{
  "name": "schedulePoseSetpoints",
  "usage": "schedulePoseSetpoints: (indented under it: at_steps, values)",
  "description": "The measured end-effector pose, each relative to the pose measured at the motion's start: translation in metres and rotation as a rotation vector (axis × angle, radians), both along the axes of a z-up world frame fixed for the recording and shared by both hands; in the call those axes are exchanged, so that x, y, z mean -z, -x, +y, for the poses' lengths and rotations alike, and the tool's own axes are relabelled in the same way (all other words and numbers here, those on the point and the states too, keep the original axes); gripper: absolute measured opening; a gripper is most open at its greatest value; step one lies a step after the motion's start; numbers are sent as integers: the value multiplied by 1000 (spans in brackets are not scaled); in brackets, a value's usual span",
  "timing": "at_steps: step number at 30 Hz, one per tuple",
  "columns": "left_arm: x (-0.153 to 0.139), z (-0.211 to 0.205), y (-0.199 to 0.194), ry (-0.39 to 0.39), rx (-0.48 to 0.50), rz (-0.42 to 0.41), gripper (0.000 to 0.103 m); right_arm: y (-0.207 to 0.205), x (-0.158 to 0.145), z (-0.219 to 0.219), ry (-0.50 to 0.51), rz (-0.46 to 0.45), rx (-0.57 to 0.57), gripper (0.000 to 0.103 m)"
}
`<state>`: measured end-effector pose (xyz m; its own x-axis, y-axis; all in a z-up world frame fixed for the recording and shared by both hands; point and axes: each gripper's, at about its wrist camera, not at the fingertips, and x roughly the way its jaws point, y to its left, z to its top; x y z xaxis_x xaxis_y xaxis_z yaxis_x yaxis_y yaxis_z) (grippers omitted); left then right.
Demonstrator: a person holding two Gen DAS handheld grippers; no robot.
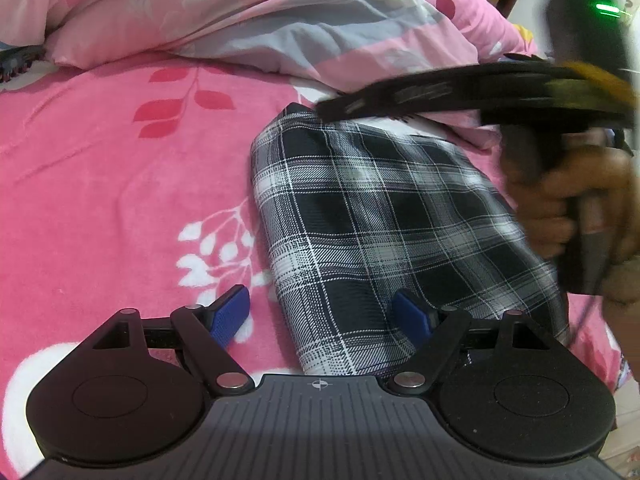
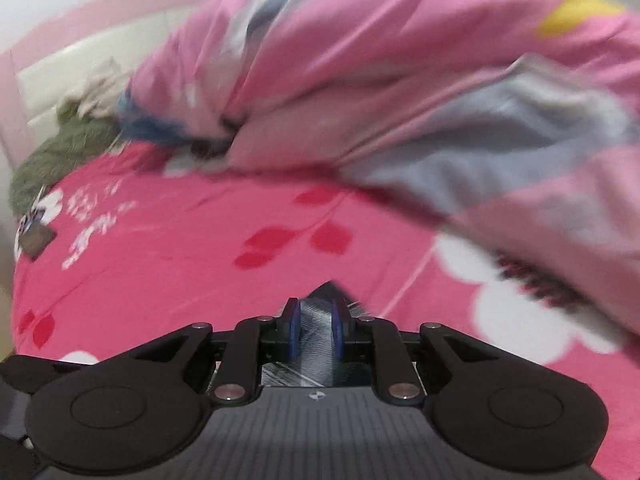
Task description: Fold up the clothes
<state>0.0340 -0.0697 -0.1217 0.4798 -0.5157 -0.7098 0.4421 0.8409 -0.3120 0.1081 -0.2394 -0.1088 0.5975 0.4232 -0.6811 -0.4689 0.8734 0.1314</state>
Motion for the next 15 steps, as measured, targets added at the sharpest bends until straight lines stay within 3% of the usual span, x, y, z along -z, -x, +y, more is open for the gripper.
schedulePoseSetpoints:
  at_steps: [4,10,15]
  values:
    - [0,1,-1,4,1,2,80,-25,27,5,35,85,74,18]
    - [1,1,-1,7,2,4,80,-24,12,-24,43,40,264,19]
    - [0,2,1,21,-12,-3,80,23,-11,-49,-45,-12,280,19]
